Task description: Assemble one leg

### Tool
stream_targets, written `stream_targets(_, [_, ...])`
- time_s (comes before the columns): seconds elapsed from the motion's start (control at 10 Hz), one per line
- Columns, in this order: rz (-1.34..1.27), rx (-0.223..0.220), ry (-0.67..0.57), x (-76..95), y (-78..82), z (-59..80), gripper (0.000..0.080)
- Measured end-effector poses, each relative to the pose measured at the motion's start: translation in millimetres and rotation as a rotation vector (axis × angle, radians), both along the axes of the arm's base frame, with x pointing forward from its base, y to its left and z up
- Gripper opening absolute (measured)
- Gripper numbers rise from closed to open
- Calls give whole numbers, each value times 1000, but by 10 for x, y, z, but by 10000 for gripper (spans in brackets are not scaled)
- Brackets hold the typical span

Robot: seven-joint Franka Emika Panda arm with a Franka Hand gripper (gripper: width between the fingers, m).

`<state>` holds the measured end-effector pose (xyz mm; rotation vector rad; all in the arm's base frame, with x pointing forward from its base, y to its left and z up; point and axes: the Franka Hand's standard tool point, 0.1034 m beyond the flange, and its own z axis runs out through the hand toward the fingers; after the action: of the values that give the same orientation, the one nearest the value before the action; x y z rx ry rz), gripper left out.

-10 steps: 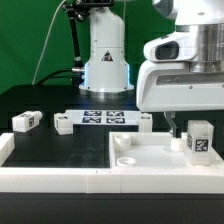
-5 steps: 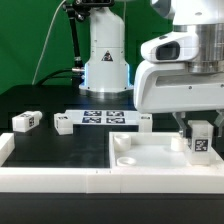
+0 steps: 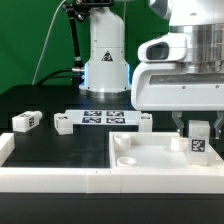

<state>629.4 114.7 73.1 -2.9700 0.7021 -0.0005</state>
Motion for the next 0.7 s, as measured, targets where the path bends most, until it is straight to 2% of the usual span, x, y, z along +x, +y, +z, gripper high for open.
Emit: stream_targets(0.7, [-812, 21, 35, -41, -14, -13, 291])
